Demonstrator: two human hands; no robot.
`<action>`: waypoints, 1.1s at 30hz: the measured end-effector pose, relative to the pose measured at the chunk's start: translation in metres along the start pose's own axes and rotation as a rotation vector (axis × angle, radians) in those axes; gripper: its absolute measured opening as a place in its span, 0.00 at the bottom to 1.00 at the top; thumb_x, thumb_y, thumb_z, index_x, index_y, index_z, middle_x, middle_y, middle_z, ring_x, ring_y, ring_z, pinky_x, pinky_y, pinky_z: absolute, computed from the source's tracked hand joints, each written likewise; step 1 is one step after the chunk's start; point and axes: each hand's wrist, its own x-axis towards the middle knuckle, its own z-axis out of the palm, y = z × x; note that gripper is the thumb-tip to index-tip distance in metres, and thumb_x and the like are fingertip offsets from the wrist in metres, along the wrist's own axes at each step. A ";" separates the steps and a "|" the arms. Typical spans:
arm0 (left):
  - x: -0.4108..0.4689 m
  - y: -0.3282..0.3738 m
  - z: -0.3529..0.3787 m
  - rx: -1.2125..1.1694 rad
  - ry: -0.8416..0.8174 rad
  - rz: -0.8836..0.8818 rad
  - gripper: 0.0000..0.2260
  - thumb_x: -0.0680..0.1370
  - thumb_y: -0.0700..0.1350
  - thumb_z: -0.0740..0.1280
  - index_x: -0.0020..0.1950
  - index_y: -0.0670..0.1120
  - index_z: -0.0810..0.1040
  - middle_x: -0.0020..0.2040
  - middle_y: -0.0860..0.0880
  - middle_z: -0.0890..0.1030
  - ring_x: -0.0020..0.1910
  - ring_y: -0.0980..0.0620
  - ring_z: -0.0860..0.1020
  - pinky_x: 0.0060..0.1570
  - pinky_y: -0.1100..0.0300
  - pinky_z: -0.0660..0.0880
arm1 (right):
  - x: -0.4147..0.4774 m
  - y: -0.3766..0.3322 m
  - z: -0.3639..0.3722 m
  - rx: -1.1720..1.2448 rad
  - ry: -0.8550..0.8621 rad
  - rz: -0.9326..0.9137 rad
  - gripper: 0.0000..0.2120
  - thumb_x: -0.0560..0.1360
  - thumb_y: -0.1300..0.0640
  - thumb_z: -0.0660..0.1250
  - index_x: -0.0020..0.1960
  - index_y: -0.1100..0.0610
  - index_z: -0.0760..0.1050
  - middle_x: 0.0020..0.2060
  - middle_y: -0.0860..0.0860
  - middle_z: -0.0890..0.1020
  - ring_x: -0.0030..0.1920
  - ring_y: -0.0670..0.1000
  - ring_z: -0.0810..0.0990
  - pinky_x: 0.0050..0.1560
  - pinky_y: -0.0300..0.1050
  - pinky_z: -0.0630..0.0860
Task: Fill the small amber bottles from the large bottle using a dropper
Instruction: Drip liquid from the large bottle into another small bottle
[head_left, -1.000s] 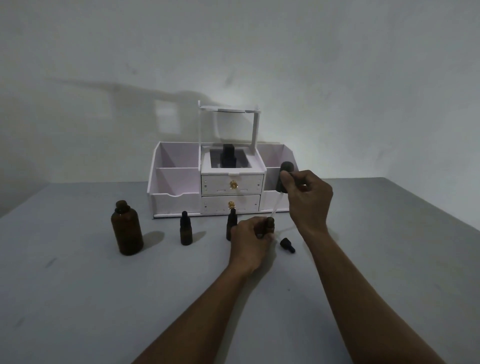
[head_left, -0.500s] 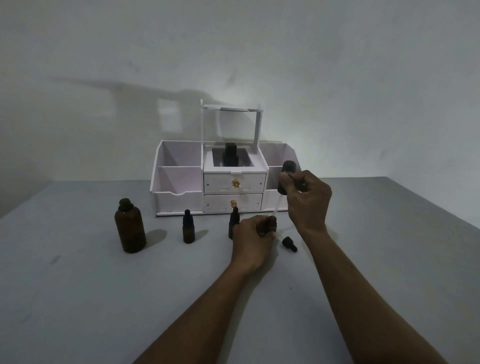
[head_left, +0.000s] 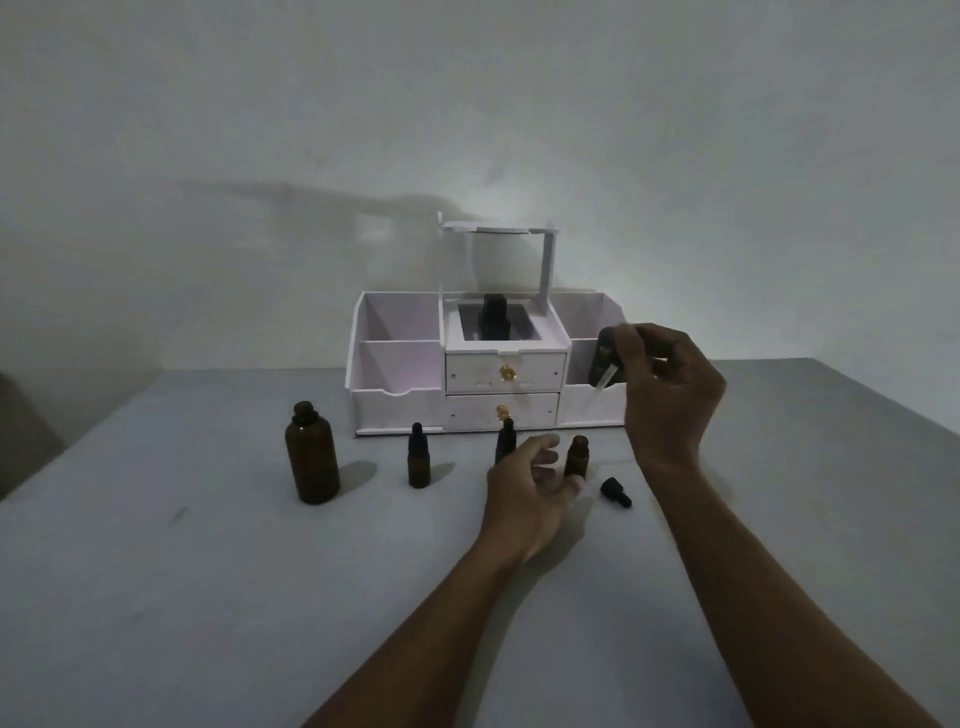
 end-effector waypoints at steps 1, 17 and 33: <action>-0.005 -0.001 -0.008 0.003 -0.020 0.000 0.23 0.74 0.47 0.73 0.68 0.53 0.72 0.63 0.52 0.77 0.54 0.58 0.76 0.48 0.70 0.73 | -0.001 -0.005 0.001 0.019 0.004 -0.004 0.10 0.75 0.55 0.72 0.52 0.61 0.82 0.42 0.46 0.83 0.38 0.32 0.81 0.40 0.26 0.76; -0.057 -0.046 -0.220 -0.049 0.772 0.131 0.07 0.72 0.45 0.74 0.48 0.53 0.81 0.42 0.54 0.83 0.42 0.60 0.80 0.37 0.71 0.74 | -0.056 -0.081 0.109 0.318 -0.345 -0.011 0.06 0.75 0.57 0.72 0.51 0.55 0.81 0.41 0.48 0.85 0.43 0.45 0.86 0.49 0.41 0.82; -0.030 -0.072 -0.226 -0.022 0.387 -0.025 0.25 0.71 0.46 0.75 0.67 0.51 0.74 0.59 0.53 0.78 0.56 0.56 0.76 0.52 0.68 0.72 | -0.082 -0.094 0.173 0.358 -0.444 0.081 0.08 0.75 0.56 0.72 0.52 0.58 0.82 0.40 0.46 0.84 0.40 0.40 0.85 0.45 0.33 0.80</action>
